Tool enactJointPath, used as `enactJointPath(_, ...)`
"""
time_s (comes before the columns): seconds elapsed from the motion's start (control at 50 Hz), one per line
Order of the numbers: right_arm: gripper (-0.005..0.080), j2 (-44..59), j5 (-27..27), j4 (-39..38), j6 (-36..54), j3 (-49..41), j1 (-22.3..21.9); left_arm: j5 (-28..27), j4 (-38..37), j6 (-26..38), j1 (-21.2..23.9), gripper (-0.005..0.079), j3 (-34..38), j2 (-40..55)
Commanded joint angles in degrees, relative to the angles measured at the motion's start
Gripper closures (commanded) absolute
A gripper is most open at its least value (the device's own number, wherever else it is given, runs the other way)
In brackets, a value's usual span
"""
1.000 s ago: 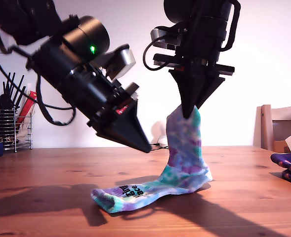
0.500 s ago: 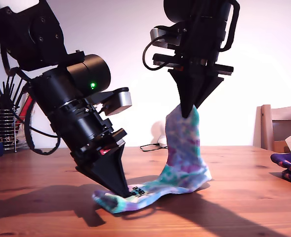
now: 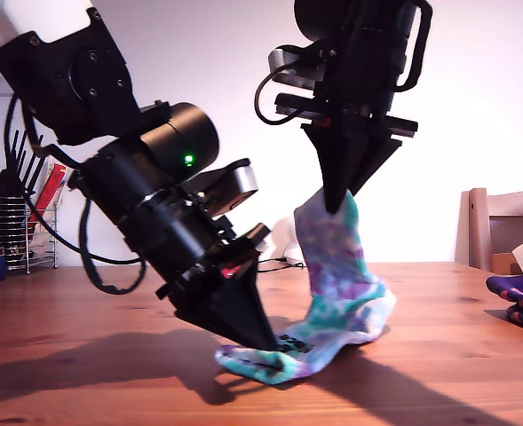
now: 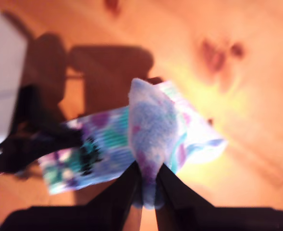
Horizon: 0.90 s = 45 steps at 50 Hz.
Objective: Fold the socks in front of you. After folding them, place them to the right side.
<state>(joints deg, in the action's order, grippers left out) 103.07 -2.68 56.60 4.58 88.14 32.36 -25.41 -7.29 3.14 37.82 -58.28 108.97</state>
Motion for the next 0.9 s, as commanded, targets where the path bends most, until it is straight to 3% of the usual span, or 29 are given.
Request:
enactJointPath(0.0, 0.0765, -0.61, -1.07, 0.79, 0.15, -0.26, 0.57, 0.22, 0.39, -0.52, 0.24, 0.0766, 1.46, 2.86)
enactJointPath(0.38, 0.0765, -0.59, -4.7, 4.07, -0.31, -0.44, 3.72, -0.35, 2.99, -3.67, 0.22, 0.0766, 1.33, 5.81)
enactJointPath(0.88, 0.0765, -0.59, -4.92, -3.54, -0.7, -7.96, 4.37, -4.04, 5.86, -4.17, -1.14, 0.0766, 0.92, 5.77)
